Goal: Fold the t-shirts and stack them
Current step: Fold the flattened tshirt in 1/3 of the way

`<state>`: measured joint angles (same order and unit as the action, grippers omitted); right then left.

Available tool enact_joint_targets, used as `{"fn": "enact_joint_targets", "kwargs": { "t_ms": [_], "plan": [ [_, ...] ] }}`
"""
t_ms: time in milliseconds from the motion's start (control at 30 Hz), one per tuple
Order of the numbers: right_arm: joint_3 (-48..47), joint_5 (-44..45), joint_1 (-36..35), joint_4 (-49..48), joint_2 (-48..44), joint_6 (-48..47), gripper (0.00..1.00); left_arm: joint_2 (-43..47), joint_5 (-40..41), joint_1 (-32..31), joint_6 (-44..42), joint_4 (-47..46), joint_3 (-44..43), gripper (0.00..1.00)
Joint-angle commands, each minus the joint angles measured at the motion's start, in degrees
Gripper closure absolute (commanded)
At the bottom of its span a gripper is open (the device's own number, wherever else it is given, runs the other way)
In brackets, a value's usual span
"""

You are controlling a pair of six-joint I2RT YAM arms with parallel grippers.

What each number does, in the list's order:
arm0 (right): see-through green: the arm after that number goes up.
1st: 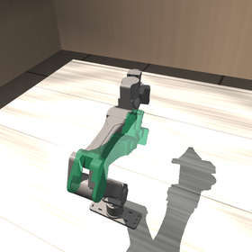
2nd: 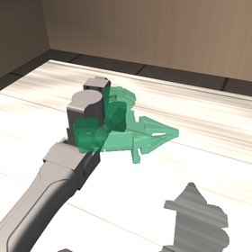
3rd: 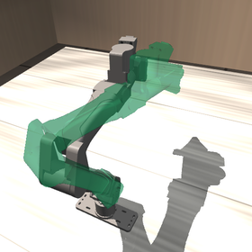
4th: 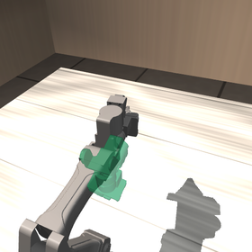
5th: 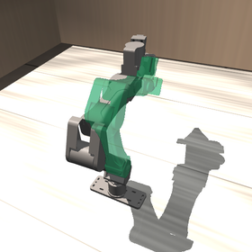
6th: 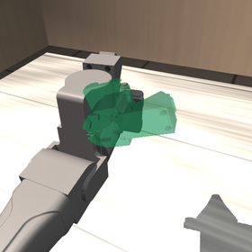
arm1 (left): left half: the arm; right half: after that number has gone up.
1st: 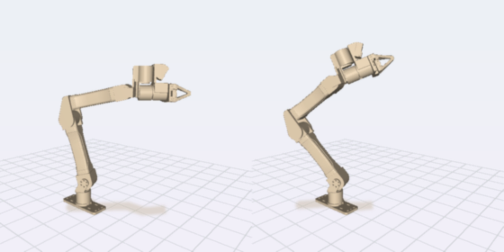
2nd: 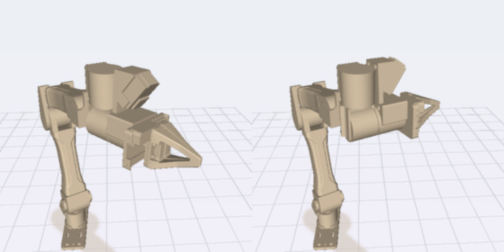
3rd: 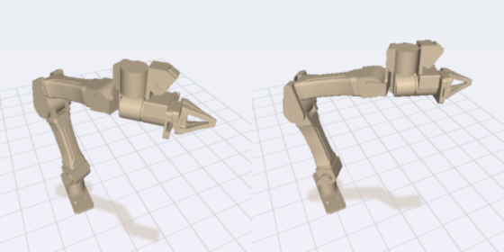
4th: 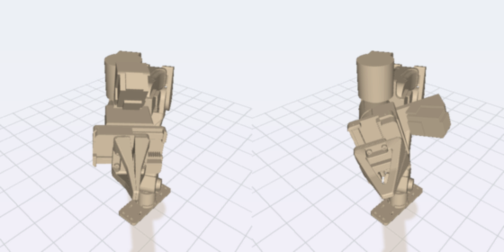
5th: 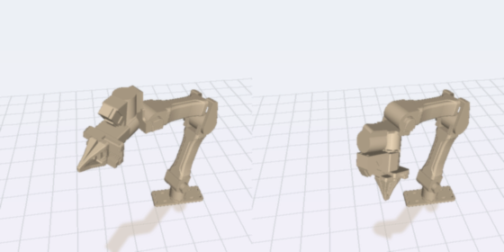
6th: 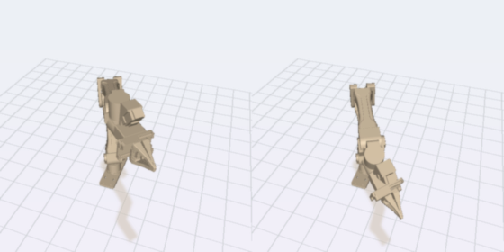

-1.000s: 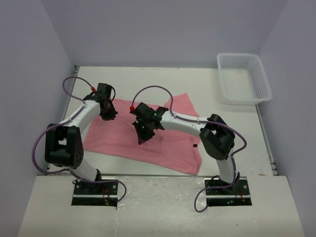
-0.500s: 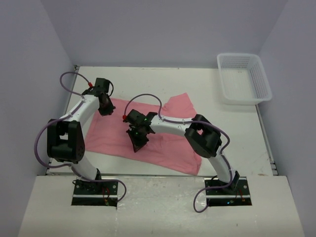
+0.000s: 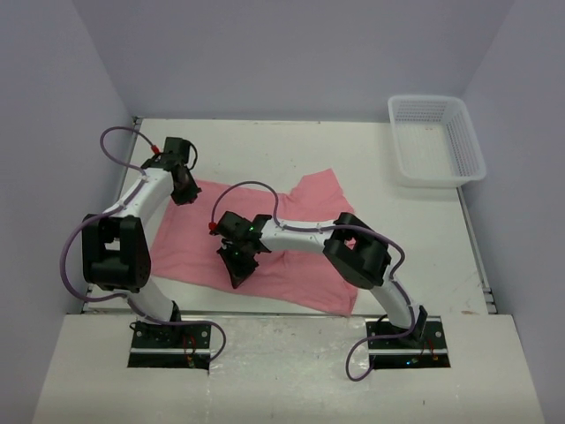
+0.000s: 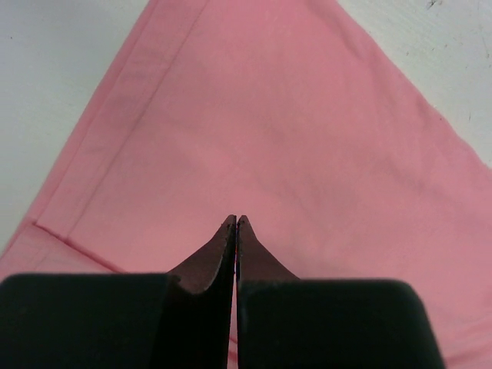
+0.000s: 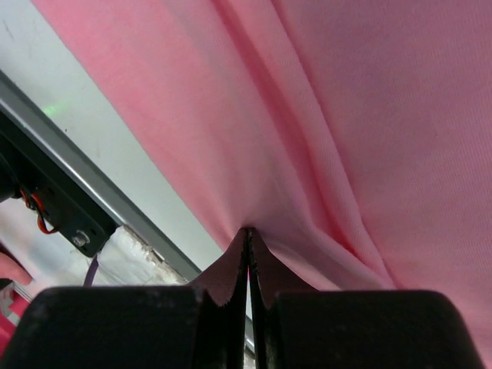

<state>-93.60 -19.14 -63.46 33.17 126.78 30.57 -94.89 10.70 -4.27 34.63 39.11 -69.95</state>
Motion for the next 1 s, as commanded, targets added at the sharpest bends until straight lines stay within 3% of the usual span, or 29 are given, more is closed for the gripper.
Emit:
{"fn": "enact_joint_targets", "kwargs": {
  "t_ms": [0, 433, 600, 700, 800, 833, 867, 967],
  "plan": [
    [2.5, -0.7, -1.9, -1.0, -1.7, 1.3, 1.00, 2.9, 0.8, 0.5, -1.3, 0.5, 0.1, 1.00],
    [8.0, 1.5, -5.2, -2.4, -5.4, 4.1, 1.00, 7.2, 1.6, 1.1, -2.1, 0.3, 3.9, 1.00],
    [4.9, 8.2, -5.4, 2.4, -7.3, 3.4, 1.00, 6.7, 1.4, 1.2, -2.1, 0.1, 3.4, 1.00],
    [-1.0, 14.1, -5.4, 9.6, -8.9, 1.7, 0.87, 4.1, 1.3, 1.2, -2.3, 0.9, 0.2, 1.00],
    [-6.6, 19.4, -5.0, 15.4, -12.9, 0.5, 0.53, 1.1, 2.9, 1.3, -2.6, 2.0, -4.3, 1.00],
    [-8.2, 21.2, -4.6, 17.0, -14.5, 0.3, 0.31, 0.2, 3.7, 1.3, -2.6, 3.2, -5.7, 1.00],
    [-9.5, 23.2, -2.9, 19.5, -15.2, 0.3, 0.23, -0.4, 4.2, 1.3, -2.6, 3.6, -8.0, 1.00],
    [-10.9, 23.5, 5.1, 20.0, -16.9, -0.9, 0.14, -2.8, 5.2, 1.6, -2.4, 5.1, -12.0, 0.95]
  ]
}}
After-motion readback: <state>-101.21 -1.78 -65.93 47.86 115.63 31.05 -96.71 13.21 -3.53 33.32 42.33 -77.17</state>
